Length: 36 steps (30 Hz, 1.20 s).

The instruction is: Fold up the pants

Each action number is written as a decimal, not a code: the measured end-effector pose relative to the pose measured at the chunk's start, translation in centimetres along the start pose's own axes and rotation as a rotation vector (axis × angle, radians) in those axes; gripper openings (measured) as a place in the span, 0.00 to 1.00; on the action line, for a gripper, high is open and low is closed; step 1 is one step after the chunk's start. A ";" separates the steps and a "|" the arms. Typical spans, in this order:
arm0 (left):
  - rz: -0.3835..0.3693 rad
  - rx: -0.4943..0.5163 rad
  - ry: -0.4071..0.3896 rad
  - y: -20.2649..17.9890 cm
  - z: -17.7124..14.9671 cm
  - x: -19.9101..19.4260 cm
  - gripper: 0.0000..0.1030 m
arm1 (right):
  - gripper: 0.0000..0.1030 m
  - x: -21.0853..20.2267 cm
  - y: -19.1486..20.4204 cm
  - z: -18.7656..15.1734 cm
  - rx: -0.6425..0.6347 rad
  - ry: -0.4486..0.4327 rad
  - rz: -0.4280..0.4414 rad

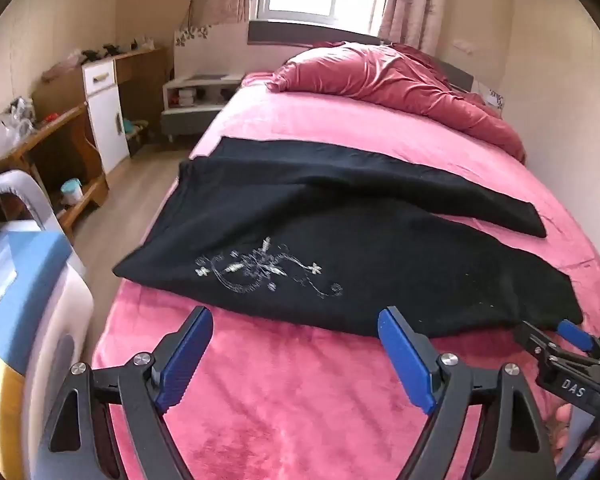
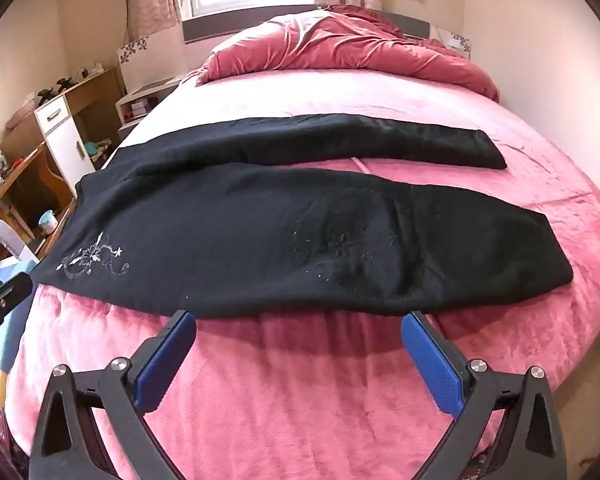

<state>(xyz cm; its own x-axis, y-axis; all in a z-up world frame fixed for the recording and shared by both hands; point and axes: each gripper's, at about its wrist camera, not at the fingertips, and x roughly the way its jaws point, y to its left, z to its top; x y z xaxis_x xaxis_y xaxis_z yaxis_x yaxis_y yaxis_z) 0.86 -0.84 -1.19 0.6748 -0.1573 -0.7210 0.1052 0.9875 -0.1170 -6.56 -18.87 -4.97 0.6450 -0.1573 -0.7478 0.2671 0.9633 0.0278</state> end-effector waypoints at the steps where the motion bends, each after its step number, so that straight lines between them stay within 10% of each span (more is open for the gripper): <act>1: -0.003 -0.004 0.005 0.2 -0.5 -0.1 0.84 | 1.00 0.0 -0.1 0.0 0.000 0.002 -0.003; 36: 0.012 0.002 0.050 0.3 -1.4 0.9 0.87 | 1.00 0.9 0.3 -1.0 -0.024 0.034 -0.056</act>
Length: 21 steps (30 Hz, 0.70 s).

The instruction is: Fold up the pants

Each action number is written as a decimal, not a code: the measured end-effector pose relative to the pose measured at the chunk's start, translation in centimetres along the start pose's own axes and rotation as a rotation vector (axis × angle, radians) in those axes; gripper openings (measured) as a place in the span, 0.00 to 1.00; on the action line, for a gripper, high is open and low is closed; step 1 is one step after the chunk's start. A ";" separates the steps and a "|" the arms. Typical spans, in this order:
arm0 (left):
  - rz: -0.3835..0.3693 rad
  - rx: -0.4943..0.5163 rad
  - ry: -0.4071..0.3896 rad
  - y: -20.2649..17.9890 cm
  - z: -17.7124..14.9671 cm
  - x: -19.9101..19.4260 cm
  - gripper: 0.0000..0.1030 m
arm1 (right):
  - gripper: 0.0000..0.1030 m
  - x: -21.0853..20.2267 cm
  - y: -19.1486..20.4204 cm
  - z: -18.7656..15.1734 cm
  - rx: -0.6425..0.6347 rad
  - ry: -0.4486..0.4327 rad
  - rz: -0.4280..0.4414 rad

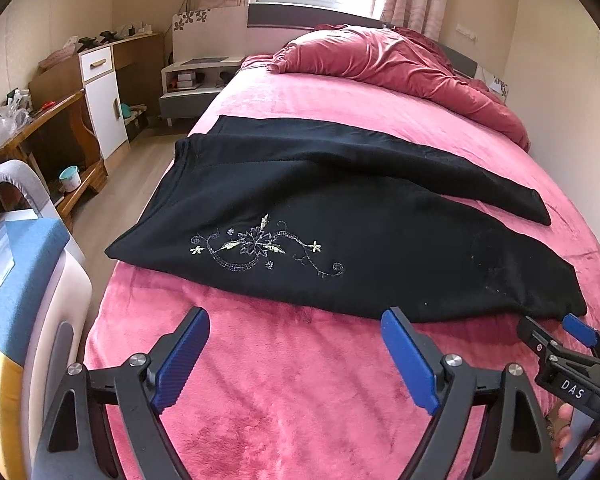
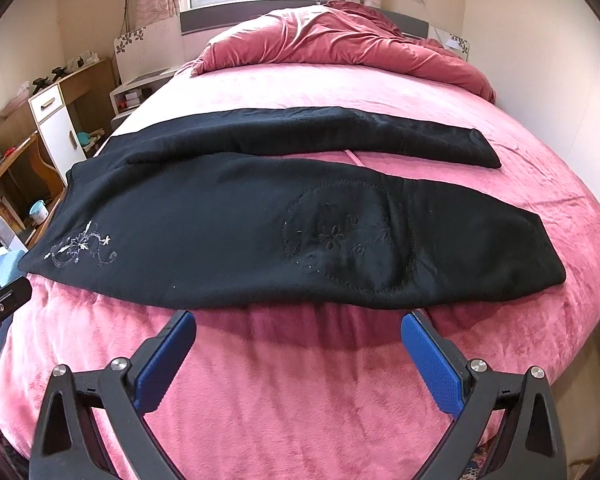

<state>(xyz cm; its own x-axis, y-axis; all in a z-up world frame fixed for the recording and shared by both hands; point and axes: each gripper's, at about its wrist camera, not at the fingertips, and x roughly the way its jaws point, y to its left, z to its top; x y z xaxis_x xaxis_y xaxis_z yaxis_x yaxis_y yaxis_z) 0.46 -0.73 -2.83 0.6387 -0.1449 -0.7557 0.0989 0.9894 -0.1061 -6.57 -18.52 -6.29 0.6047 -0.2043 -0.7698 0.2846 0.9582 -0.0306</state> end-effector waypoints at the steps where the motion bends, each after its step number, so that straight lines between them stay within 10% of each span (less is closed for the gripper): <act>1: 0.003 0.000 0.000 0.0 0.0 0.0 0.87 | 1.00 0.0 0.0 0.0 0.000 0.000 -0.001; 17: 0.005 0.005 0.030 0.1 -0.2 0.7 0.98 | 1.00 1.0 -0.2 -0.6 0.007 0.027 -0.004; 21: -0.034 -0.062 0.089 2.3 0.2 2.2 0.98 | 1.00 2.1 -2.0 -0.8 0.129 0.110 0.155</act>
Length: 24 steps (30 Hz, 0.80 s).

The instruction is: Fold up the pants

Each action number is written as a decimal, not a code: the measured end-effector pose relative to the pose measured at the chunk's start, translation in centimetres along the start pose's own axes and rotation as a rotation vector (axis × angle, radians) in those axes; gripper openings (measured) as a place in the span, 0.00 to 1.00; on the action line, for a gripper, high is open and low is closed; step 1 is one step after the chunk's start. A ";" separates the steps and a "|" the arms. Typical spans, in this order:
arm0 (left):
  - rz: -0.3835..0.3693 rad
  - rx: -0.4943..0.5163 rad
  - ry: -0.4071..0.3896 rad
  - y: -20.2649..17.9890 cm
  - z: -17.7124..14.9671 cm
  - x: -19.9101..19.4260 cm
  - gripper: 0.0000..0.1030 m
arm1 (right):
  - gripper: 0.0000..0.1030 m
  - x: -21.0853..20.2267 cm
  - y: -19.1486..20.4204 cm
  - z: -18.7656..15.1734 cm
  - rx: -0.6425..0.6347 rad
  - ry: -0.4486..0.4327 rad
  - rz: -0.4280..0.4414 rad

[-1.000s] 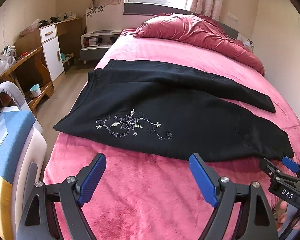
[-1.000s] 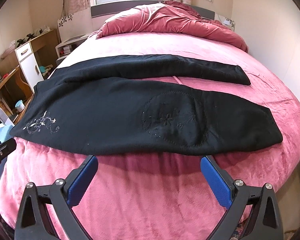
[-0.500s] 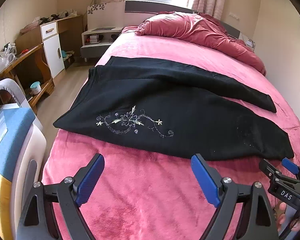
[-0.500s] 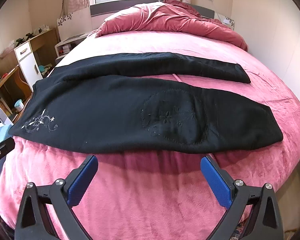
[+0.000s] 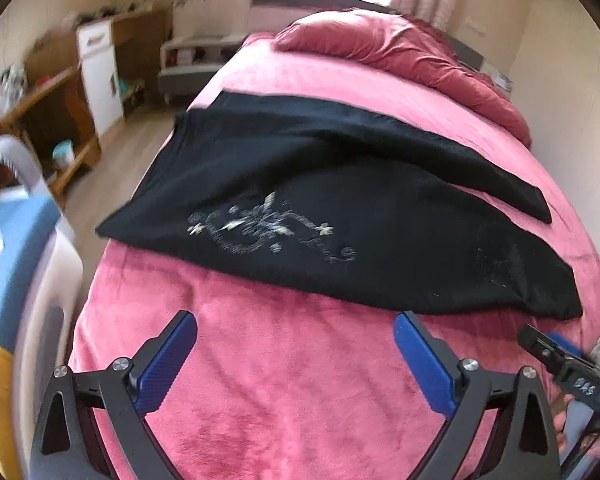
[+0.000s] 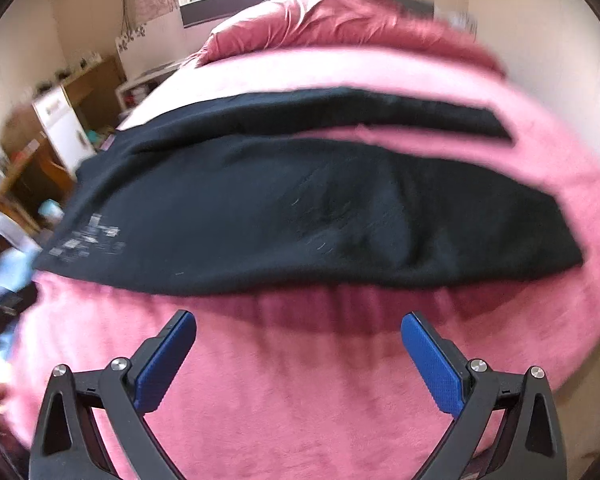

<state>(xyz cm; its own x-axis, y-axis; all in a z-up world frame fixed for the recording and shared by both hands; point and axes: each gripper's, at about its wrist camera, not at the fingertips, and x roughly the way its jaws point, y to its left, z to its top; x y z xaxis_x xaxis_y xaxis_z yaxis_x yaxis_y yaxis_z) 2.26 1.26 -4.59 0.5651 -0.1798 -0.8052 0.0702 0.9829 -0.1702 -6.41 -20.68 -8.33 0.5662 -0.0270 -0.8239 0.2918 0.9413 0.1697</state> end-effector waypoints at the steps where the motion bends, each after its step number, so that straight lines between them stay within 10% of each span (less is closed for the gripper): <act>1: 0.000 -0.039 0.009 1.3 0.4 0.4 0.98 | 1.00 0.5 -1.2 0.1 0.064 0.031 0.071; 9: -0.024 -0.231 0.105 9.1 2.6 4.5 0.77 | 0.77 3.1 -7.9 0.4 0.360 0.103 0.243; 19: -0.045 -0.446 0.109 13.5 5.1 8.4 0.69 | 0.75 6.7 -10.0 1.8 0.517 0.113 0.358; 24: -0.061 -0.468 0.103 13.7 5.9 9.8 0.34 | 0.57 7.9 -9.5 3.2 0.520 0.113 0.328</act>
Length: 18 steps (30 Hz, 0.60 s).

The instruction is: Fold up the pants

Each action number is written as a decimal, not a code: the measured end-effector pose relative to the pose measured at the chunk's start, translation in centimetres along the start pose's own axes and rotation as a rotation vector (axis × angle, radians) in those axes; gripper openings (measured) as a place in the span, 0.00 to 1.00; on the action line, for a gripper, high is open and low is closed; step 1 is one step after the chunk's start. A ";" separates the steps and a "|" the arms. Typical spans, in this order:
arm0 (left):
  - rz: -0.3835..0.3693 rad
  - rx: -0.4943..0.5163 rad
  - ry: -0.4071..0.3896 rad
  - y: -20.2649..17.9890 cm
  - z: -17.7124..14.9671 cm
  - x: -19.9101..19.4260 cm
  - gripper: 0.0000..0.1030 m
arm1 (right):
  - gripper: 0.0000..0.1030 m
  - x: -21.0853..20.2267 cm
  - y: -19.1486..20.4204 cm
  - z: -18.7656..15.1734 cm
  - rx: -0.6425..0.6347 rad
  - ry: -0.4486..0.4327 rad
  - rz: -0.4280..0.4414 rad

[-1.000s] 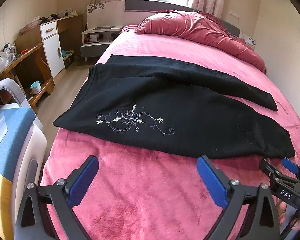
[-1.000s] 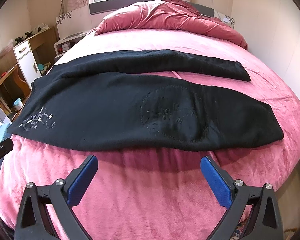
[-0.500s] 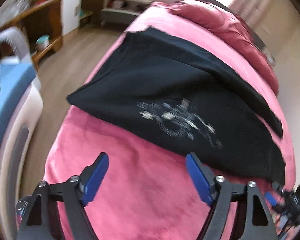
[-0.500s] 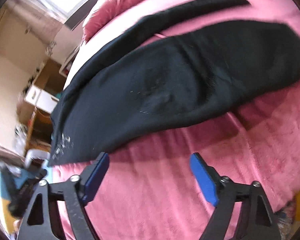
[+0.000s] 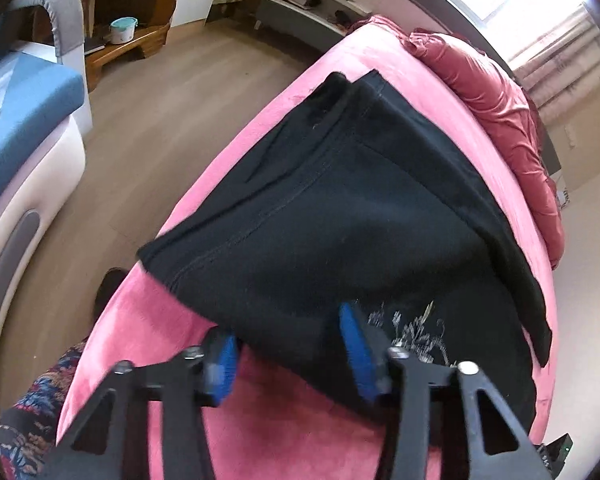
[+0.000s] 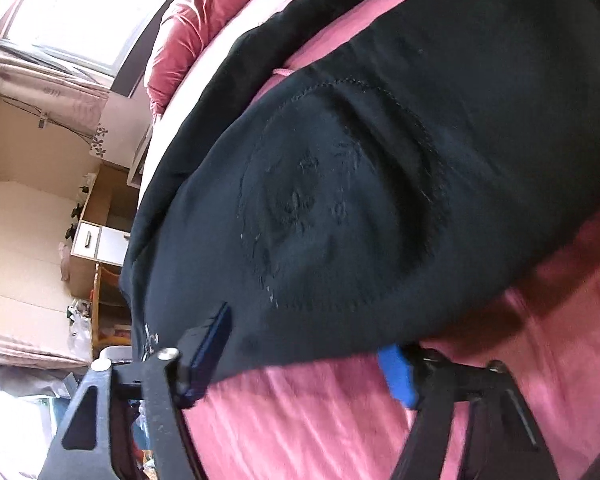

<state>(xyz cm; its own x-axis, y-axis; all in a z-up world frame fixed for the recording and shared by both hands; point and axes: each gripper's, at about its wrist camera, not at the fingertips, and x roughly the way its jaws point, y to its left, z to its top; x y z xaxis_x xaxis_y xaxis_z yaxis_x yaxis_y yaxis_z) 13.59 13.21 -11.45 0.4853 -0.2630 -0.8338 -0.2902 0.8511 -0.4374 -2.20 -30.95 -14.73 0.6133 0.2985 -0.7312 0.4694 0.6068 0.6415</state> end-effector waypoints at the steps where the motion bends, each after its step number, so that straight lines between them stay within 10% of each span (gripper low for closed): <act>1: 0.000 0.009 -0.003 -0.2 0.1 0.0 0.29 | 0.49 0.3 0.1 0.2 -0.002 0.000 -0.003; 4: -0.011 0.055 -0.031 -0.8 0.1 -0.5 0.15 | 0.15 0.9 0.3 1.0 -0.018 -0.008 -0.027; 18: -0.060 0.128 -0.077 -1.4 -1.4 -6.7 0.10 | 0.08 -2.4 2.5 0.1 -0.216 0.027 -0.058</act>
<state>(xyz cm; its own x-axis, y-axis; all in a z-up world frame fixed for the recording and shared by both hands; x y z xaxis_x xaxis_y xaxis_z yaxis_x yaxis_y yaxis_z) 9.58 13.15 -5.78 0.5618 -0.2839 -0.7771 -0.1534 0.8873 -0.4350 -2.45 -30.22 -11.34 0.5705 0.2767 -0.7733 0.3547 0.7662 0.5359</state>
